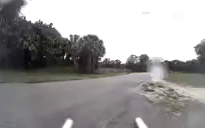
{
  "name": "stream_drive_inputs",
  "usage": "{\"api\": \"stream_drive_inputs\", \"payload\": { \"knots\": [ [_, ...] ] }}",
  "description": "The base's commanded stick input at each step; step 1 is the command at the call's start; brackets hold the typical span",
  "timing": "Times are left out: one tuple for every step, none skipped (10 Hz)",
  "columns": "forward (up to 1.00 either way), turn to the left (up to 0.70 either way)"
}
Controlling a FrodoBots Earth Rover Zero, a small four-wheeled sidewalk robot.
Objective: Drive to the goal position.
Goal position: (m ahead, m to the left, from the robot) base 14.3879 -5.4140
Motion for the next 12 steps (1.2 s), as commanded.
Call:
{"api": "stream_drive_inputs", "payload": {
  "knots": [
    [0.85,-0.31],
    [0.85,-0.04],
    [0.85,0.0],
    [0.85,0.0],
    [0.85,0.0],
    [0.85,0.0],
    [0.85,0.0],
    [0.85,0.0],
    [0.85,0.0],
    [0.85,0.0],
    [0.85,0.0],
    [0.85,0.0]
  ]
}}
